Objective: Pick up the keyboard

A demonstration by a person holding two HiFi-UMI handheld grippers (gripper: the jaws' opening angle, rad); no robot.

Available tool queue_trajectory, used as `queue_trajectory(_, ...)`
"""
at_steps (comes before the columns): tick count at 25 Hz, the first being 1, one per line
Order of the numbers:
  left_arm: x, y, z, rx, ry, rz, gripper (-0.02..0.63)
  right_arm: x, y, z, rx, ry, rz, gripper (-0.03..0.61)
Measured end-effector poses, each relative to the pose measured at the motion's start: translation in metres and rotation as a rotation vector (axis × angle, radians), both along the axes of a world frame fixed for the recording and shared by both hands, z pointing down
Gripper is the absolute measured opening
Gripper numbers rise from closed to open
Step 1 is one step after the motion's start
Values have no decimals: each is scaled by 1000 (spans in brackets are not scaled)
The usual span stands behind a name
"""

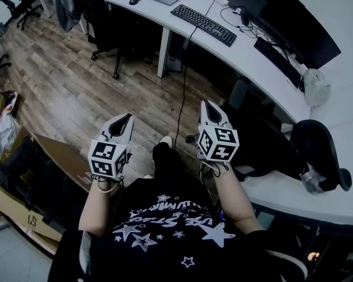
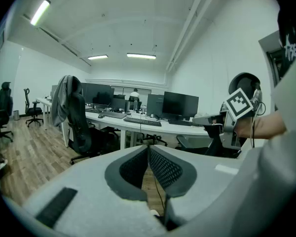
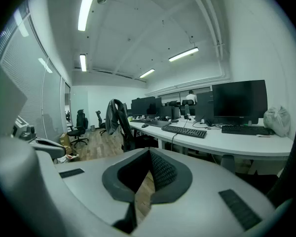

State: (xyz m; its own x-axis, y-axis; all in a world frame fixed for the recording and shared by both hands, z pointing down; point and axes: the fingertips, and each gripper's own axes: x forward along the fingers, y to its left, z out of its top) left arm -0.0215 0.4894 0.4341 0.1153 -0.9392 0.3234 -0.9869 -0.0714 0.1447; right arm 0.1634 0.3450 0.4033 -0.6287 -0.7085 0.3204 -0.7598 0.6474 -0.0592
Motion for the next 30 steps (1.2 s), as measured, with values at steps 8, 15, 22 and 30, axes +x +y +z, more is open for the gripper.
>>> queue_trajectory(8,-24,-3,4,-12,-13,-28,29,-16,-15,10,-16,-1,12,2)
queue_trajectory(15,-51,-50,-5,13,4,-1,31,-42,-60,3,-12,-70,20,3)
queue_trajectory(22,-63,-136,-26,44,-29,92,200,-68,-141,-9,1,-137,31,70)
queue_trajectory(30,-58,-237,-29,48,-33,188,379,-60,-230,-10,7,-183,84,394)
